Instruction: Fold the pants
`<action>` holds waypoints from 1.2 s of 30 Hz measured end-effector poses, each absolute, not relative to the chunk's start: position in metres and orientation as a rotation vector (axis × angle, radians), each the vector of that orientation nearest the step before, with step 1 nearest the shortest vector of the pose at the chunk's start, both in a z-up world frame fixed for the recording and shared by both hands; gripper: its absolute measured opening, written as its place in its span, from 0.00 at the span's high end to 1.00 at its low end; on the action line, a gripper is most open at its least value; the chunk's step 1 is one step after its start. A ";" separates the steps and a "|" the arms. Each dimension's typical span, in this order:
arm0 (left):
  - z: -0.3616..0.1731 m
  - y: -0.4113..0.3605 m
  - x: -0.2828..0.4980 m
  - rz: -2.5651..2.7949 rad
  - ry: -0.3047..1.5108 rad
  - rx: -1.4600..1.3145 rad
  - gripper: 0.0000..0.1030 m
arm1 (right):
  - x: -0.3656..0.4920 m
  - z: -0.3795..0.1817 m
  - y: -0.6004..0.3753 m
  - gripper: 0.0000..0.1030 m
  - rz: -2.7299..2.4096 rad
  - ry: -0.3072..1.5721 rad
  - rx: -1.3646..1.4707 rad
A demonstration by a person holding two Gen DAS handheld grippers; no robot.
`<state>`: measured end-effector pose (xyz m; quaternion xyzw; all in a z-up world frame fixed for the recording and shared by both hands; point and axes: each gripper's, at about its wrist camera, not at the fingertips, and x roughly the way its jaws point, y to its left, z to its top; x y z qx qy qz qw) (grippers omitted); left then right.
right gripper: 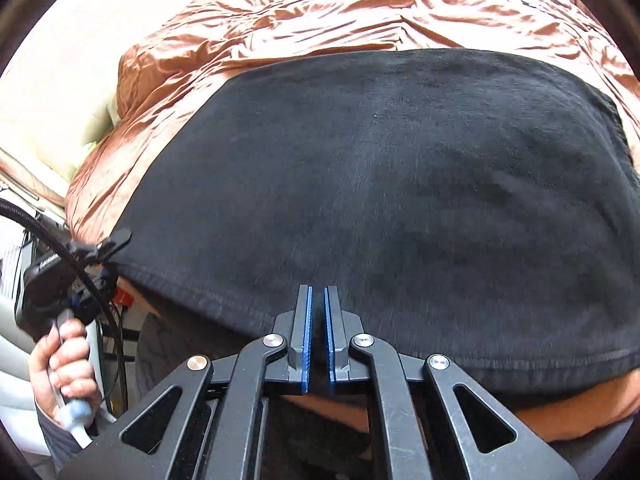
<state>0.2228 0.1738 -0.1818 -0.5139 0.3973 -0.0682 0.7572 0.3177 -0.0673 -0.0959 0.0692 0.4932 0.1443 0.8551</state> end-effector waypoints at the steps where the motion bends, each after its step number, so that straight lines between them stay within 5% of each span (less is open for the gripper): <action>1: -0.182 0.174 0.222 -0.146 0.868 -1.125 0.78 | 0.322 -0.098 -0.066 0.97 0.298 1.037 0.141; 36: -0.184 0.168 0.233 -0.030 0.895 -1.180 0.78 | 0.476 -0.102 -0.063 1.00 0.174 1.048 0.115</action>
